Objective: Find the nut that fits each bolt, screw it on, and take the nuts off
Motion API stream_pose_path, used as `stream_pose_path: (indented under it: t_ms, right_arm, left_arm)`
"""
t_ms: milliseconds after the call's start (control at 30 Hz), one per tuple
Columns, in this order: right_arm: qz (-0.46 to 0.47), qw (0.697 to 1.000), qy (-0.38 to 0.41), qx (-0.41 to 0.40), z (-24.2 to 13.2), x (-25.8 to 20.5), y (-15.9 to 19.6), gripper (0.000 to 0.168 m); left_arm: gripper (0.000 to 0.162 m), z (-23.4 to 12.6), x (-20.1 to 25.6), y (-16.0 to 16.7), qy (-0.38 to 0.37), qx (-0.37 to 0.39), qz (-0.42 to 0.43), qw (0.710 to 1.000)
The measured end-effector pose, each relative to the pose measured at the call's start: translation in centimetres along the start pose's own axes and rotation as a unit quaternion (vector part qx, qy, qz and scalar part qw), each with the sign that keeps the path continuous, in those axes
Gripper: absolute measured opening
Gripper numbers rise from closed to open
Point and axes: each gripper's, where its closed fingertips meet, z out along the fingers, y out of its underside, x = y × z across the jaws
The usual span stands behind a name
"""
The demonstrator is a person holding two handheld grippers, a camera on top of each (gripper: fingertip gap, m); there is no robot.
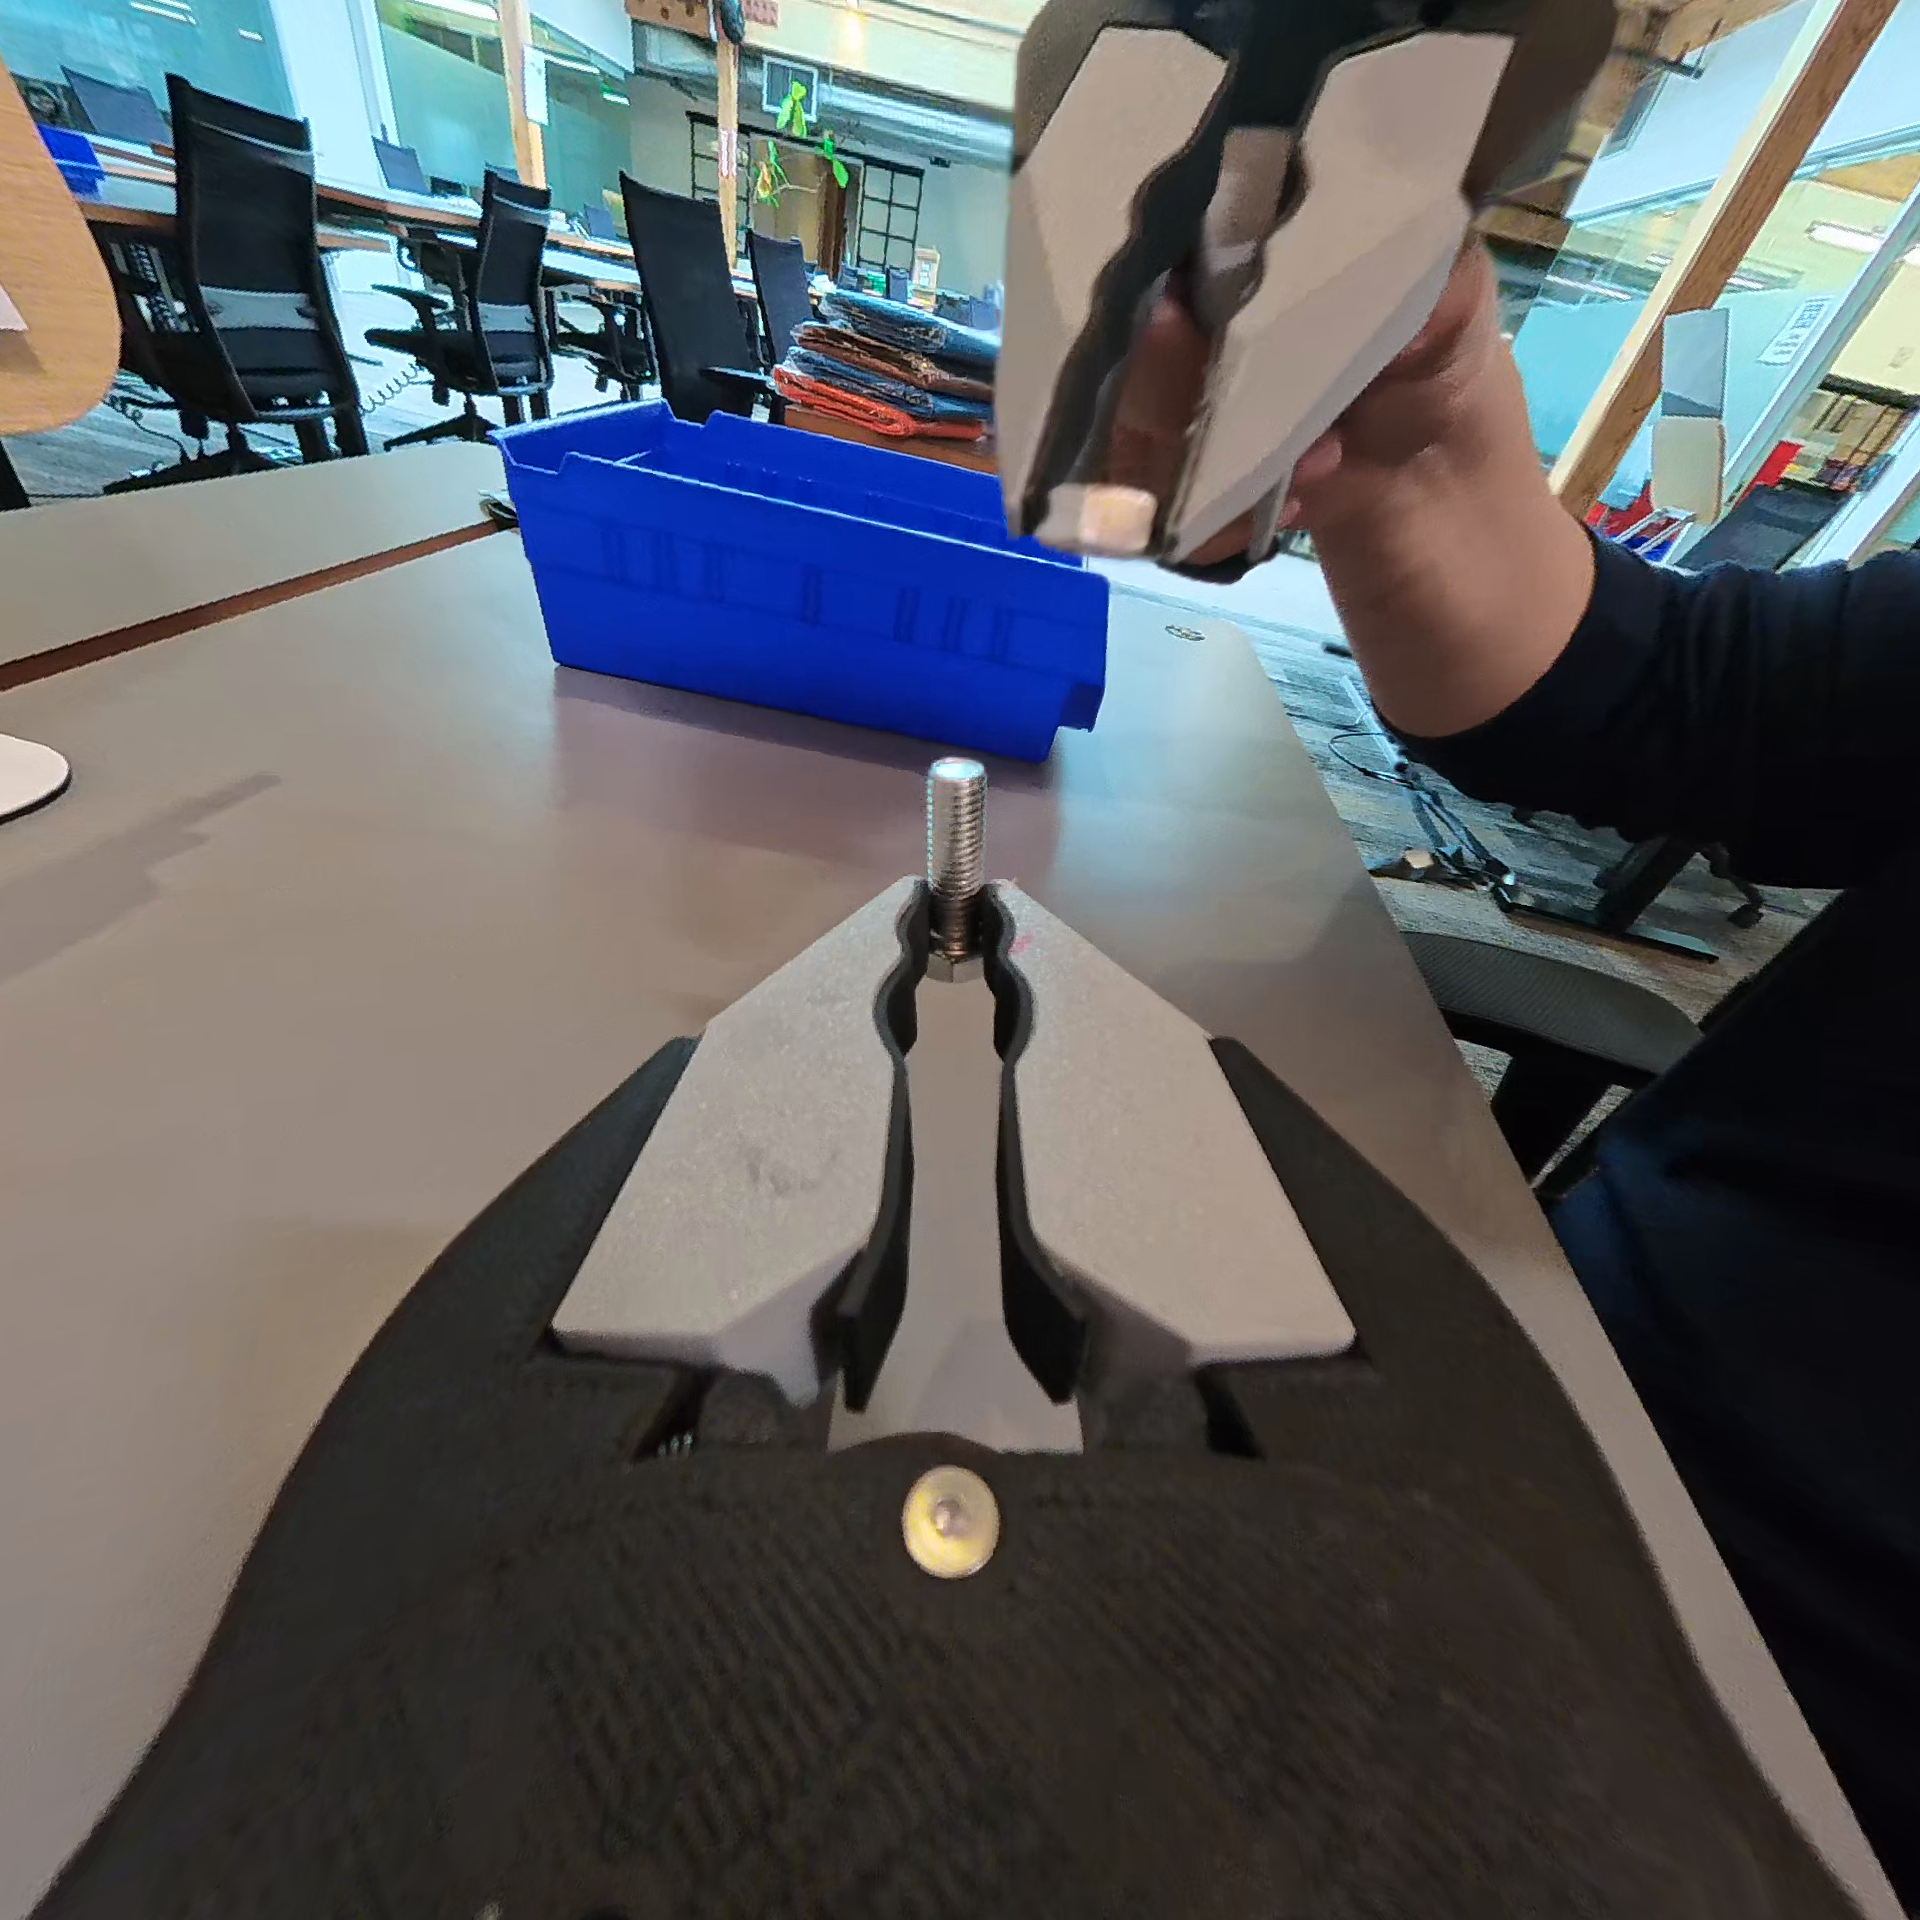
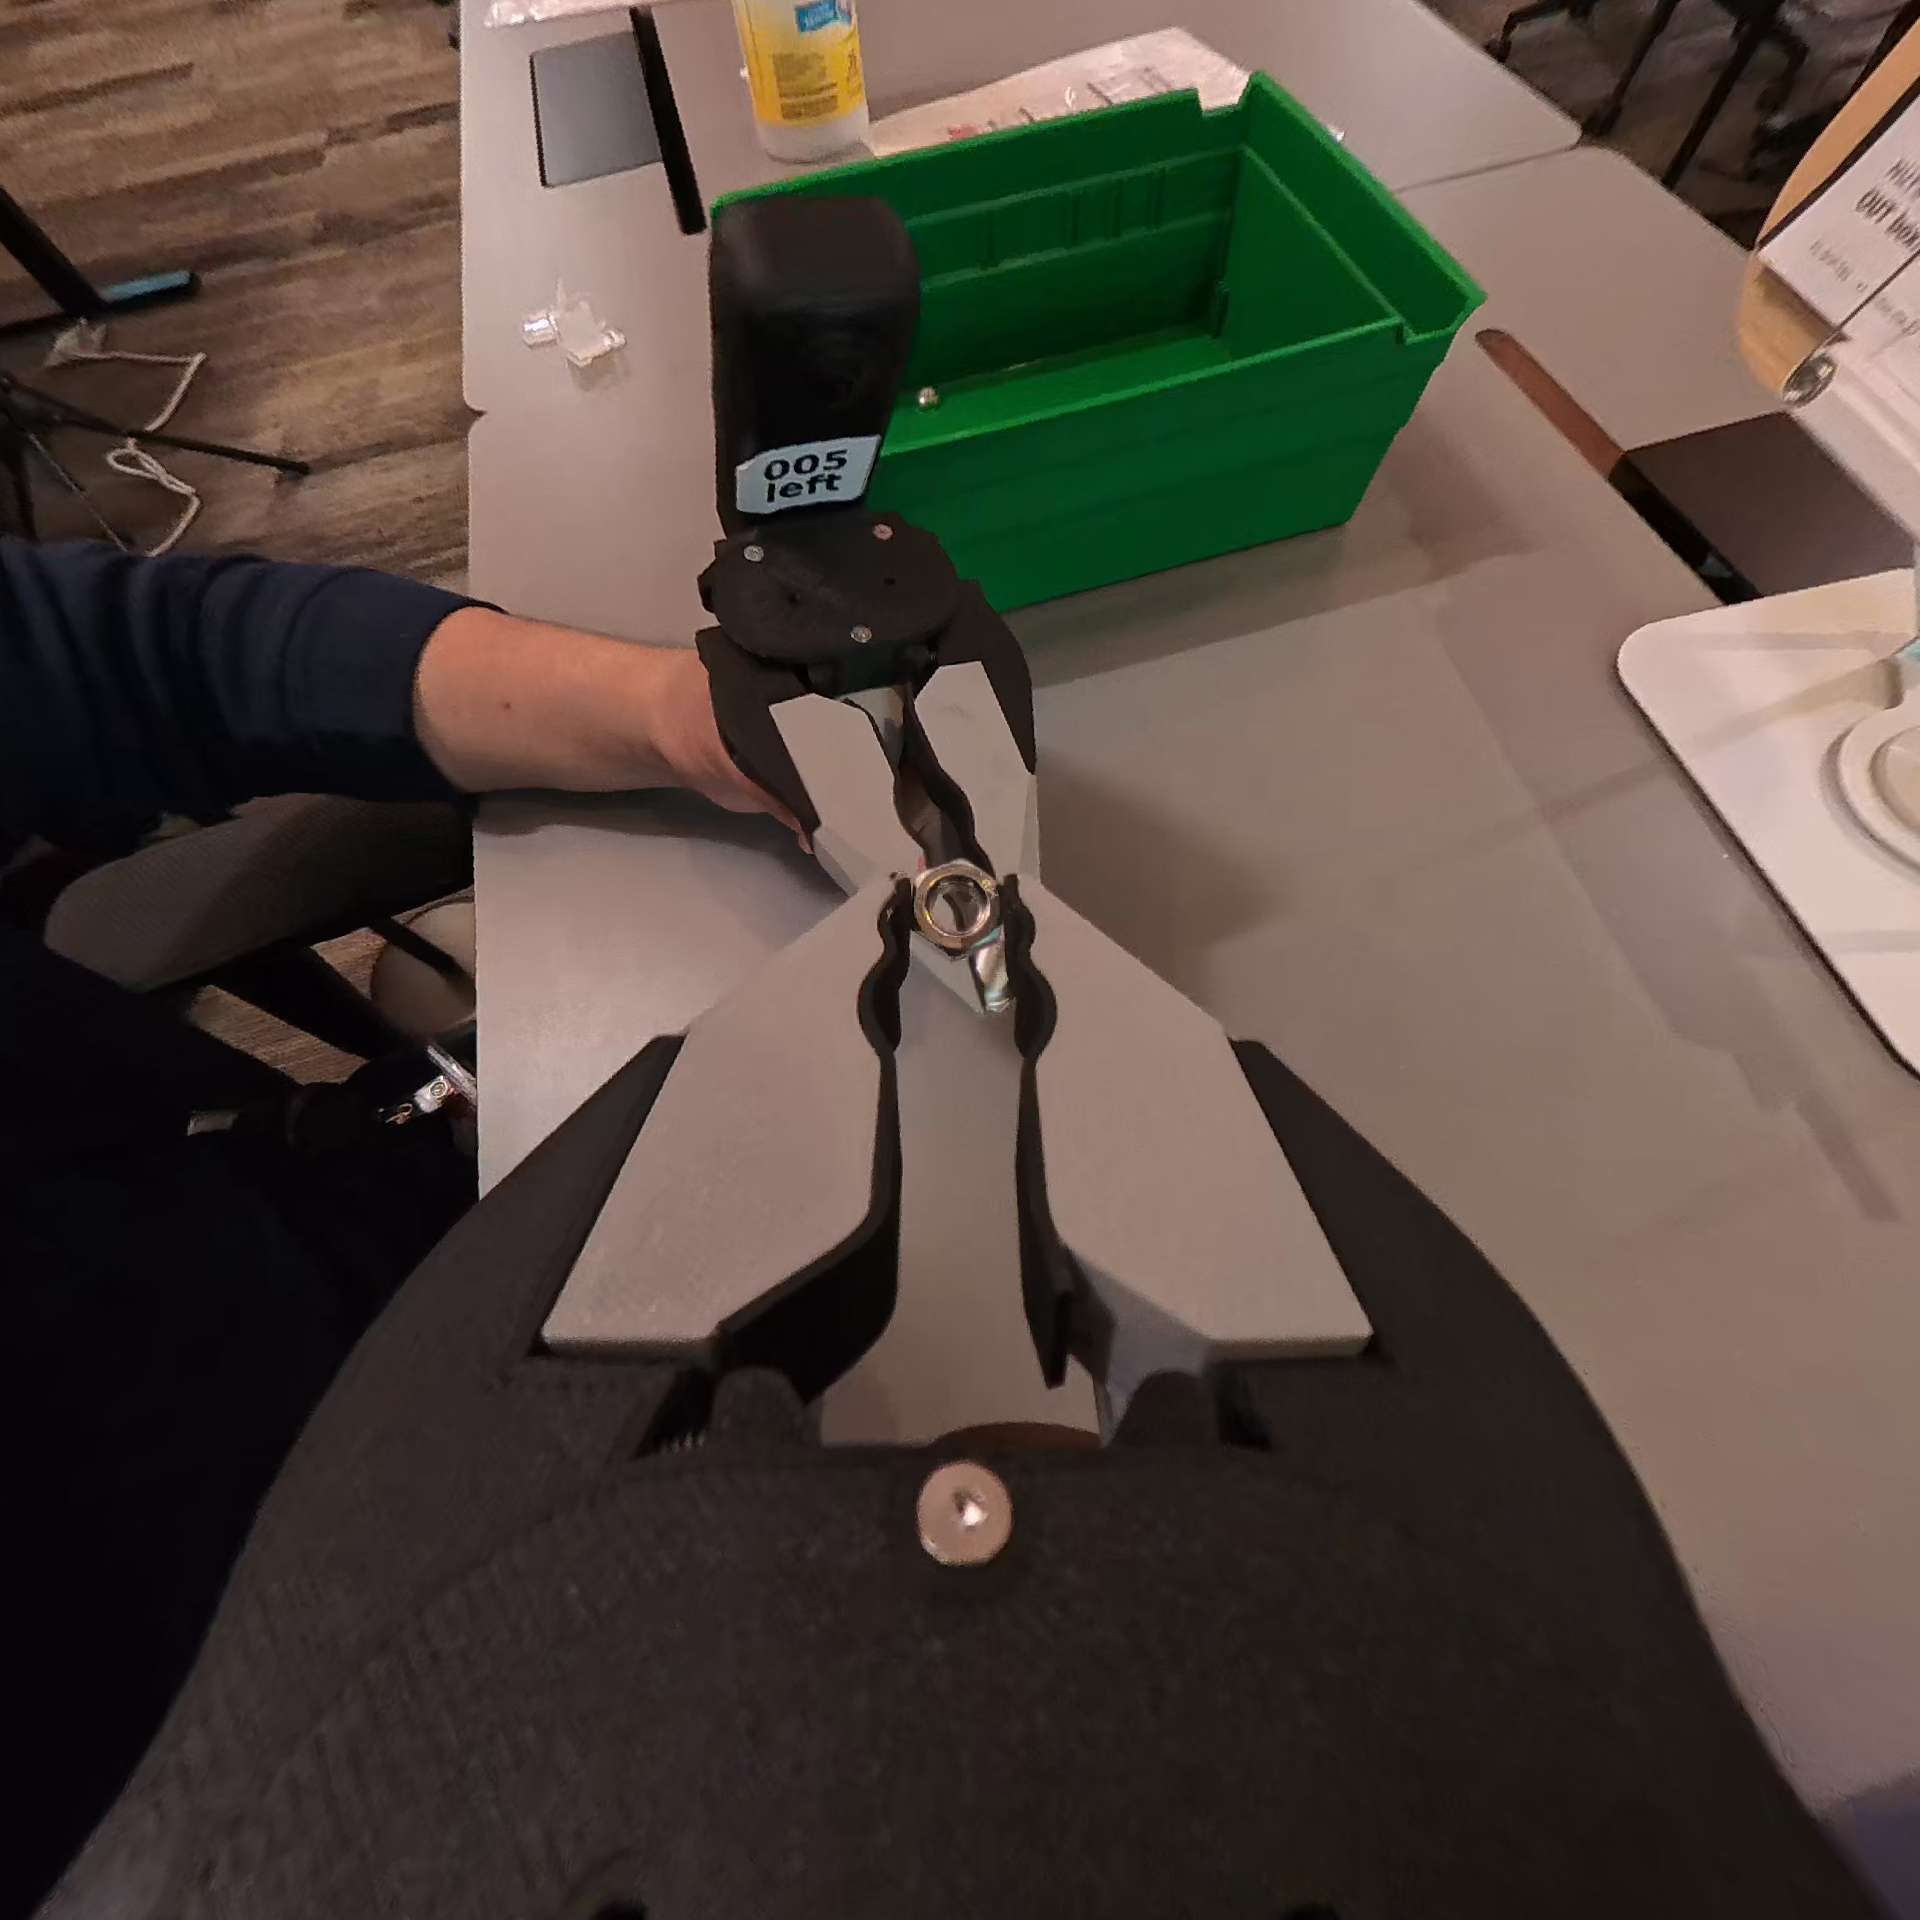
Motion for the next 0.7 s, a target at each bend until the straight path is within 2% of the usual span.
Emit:
stream_pose_path:
  t_ms: [133,400,700]
  right_arm:
    - [0.026,0.999,-0.014,-0.033,1.2,0.5,1.1,0.015]
    - [0.024,0.991,-0.007,-0.131,2.5,0.9,2.8,0.015]
    - [0.019,0.992,-0.004,-0.125,3.1,1.0,2.5,0.014]
  left_arm:
    - [0.007,0.1,0.1,0.2,-0.009,-0.013,0.019,1.000]
    - [0.007,0.4,0.2,0.5,-0.007,-0.020,0.023,1.000]
    - [0.007,0.2,0.2,0.2,-0.005,-0.008,0.013,1.000]
